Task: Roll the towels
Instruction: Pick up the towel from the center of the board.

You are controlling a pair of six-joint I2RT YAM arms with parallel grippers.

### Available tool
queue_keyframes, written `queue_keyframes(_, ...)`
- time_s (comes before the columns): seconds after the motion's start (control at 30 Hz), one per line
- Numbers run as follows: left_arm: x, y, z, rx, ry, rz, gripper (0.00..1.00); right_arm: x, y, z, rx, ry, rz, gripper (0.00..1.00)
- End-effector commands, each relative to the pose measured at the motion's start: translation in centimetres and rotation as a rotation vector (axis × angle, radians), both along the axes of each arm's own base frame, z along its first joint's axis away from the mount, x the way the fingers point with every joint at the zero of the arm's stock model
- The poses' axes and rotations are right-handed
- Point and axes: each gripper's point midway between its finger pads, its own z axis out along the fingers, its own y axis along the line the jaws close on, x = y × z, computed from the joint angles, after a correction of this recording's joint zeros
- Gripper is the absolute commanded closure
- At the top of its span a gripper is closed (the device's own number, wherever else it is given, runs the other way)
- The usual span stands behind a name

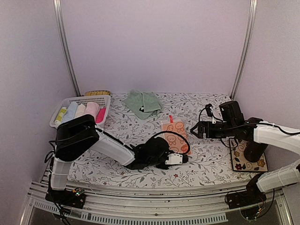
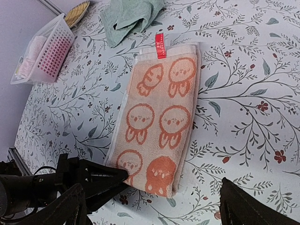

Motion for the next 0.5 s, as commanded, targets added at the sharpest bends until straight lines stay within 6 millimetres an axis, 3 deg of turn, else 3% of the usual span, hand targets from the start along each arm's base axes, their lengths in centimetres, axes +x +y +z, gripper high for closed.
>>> queue_keyframes(0.0, -1.2, 3.0, -5.8, 0.201, 0.088, -0.001, 0.95, -0.4, -0.1, 0.7, -0.006, -0.051, 0.043, 0.01)
queue_keyframes(0.03, -1.3, 3.0, -5.7, 0.198, 0.091, -0.002, 1.00, -0.5, -0.2, 0.6, -0.017, -0.069, 0.052, 0.01)
queue_keyframes(0.27, -2.4, 3.1, -3.8, 0.158, 0.220, -0.036, 1.00, -0.5, -0.2, 2.0, -0.013, -0.264, 0.114, 0.01)
queue_keyframes(0.47, -3.4, 4.1, -2.5, 0.128, 0.343, -0.049, 1.00, -3.3, 1.0, 4.2, 0.033, -0.534, 0.237, 0.01)
